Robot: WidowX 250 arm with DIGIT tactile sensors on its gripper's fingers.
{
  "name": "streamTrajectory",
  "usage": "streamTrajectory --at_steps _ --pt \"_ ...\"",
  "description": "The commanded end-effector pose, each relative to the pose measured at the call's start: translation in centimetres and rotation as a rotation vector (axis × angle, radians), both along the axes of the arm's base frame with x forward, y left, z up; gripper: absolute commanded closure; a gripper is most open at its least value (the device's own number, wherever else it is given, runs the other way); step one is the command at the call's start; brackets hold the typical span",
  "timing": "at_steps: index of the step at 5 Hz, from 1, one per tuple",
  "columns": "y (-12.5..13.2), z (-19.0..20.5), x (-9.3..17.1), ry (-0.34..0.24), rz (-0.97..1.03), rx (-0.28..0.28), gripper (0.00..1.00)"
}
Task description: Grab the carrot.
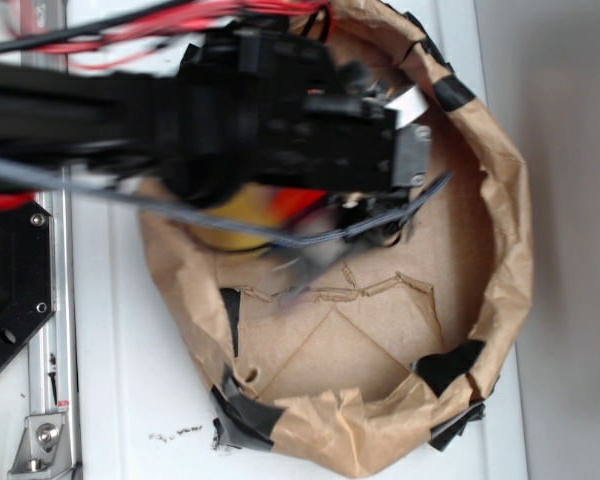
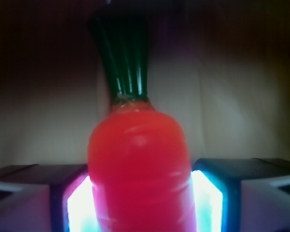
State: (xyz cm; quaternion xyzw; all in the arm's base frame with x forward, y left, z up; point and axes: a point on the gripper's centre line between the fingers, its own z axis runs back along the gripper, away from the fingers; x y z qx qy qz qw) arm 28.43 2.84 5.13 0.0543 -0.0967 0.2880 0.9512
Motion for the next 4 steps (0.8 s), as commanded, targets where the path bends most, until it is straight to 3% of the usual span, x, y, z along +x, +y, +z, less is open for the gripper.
streamTrajectory --at_steps 1,2,3,4 --pt "-4.2 11.6 -1.7 -0.244 -0.454 -0.079 1.00" --pt "-6.4 16.4 -1.0 -0.206 -0.517 -0.166 1.00" --pt "-8.0 15.1 0.3 -0.216 -0.535 -0.168 1.00" --pt "-8.4 15.0 0.2 -0.209 -0.505 -0.130 1.00"
